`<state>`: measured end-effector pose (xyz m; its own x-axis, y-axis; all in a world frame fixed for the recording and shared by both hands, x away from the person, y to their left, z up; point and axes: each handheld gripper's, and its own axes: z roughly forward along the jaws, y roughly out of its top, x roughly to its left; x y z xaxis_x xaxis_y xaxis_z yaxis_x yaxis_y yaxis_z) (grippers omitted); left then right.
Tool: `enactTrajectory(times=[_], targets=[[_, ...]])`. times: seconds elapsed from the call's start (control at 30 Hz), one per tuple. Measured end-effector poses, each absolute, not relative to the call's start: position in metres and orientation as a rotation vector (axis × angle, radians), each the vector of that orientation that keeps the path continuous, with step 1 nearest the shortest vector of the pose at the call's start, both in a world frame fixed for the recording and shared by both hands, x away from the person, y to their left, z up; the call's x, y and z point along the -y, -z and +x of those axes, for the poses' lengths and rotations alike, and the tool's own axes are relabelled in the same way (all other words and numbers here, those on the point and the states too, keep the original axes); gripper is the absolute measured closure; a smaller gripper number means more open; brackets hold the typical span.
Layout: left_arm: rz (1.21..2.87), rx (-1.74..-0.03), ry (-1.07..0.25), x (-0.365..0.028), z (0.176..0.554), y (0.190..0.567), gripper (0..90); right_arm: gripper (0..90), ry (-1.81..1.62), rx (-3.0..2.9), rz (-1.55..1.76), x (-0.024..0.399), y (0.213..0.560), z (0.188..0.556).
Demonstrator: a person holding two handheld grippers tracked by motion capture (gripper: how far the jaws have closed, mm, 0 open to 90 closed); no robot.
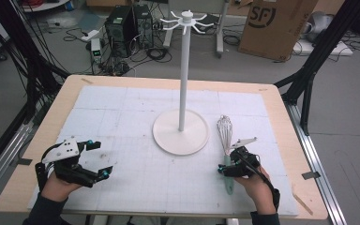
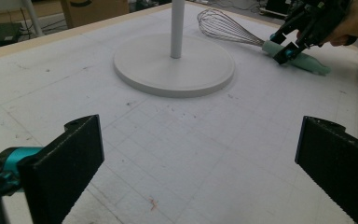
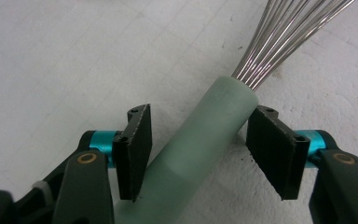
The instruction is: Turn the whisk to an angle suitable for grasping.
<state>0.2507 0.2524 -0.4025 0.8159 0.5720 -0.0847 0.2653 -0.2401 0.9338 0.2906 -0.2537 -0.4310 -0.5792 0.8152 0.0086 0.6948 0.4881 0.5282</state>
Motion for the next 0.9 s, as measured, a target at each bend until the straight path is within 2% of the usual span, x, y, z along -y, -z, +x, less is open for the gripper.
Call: enactTrajectory(times=[0.33,0.47,0.8,0.9], targets=[[1.839,-0.635,-0.325,-0.251,0.251,0.403,1.7,51.4,-0.71,-2.48,1.329,0.255,0.43,0.293],[1.84,-0.637,-0.326,-0.251,0.251,0.404,1.7,59.6,-0.718,-2.46,1.354,0.259,0.429,0.294],[1.844,-0.635,-0.323,-0.249,0.251,0.404,1.7,69.1,-0.697,-2.393,1.391,0.278,0.429,0.297],[1.848,-0.638,-0.323,-0.249,0.251,0.405,1.7,69.4,-0.706,-2.384,1.391,0.285,0.429,0.297]])
